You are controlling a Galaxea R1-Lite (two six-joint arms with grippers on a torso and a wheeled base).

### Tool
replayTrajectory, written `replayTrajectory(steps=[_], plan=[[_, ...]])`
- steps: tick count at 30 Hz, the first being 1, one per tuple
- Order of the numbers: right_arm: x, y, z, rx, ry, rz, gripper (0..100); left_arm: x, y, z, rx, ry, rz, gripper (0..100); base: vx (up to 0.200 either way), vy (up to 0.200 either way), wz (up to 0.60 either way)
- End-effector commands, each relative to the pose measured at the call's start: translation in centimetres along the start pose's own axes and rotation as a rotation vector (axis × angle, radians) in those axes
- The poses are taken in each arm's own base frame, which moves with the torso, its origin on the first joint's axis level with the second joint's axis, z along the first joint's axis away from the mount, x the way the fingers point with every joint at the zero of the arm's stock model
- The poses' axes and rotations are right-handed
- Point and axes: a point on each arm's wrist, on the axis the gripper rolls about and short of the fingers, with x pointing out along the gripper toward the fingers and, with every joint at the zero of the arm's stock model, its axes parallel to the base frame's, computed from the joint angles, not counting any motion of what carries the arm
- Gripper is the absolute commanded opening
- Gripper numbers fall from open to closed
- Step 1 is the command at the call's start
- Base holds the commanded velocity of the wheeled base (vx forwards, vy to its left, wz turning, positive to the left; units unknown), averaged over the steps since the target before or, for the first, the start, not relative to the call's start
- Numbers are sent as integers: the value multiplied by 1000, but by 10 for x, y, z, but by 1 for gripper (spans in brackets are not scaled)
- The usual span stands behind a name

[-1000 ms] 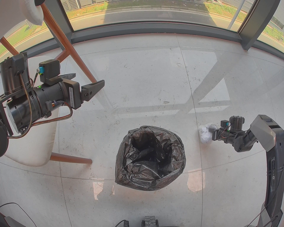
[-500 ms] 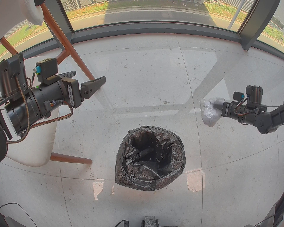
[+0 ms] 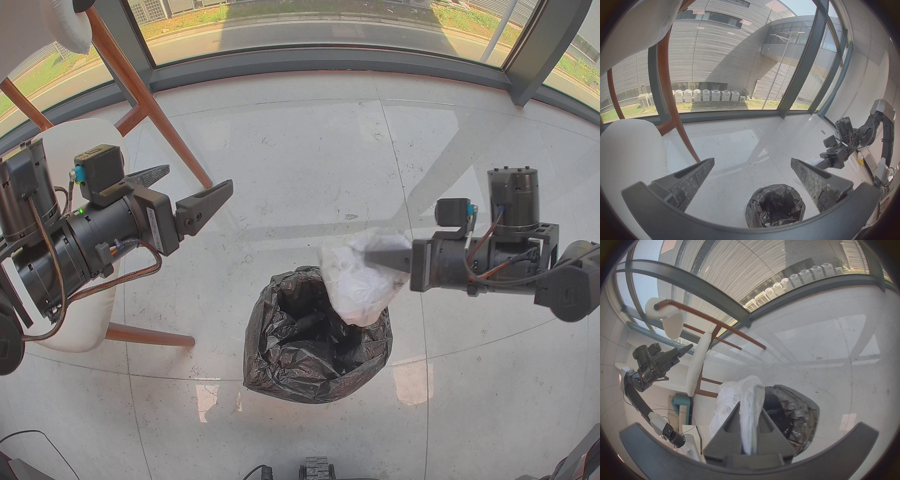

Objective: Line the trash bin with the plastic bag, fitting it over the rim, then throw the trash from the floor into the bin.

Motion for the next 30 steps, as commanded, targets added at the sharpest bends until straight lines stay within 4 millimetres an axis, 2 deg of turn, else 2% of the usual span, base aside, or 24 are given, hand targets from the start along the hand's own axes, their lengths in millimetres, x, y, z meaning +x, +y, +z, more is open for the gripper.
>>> replayTrajectory(steps=[1, 7, 17, 18, 23, 27, 30], plan=[[44, 5, -28, -21, 62, 34, 0, -7, -4, -3, 0, 4, -16, 100, 0, 0, 0], [74, -5, -44, -42, 44, 26, 0, -9, -3, -1, -2, -5, -9, 100, 0, 0, 0], [72, -12, -50, -51, 61, 10, 0, -11, -2, 1, -1, -12, -4, 100, 0, 0, 0], [70, -13, -51, -53, 63, 5, 100, -11, -2, 1, -1, -12, -4, 100, 0, 0, 0], [61, -21, -57, -96, 79, -17, 100, -11, -2, 2, -1, -19, -4, 100, 0, 0, 0], [31, -8, -48, -109, 39, -8, 100, -18, -2, 6, -2, -37, -2, 100, 0, 0, 0], [-2, -6, -51, -106, 12, -62, 100, -24, 4, 5, -2, -36, 28, 100, 0, 0, 0]])
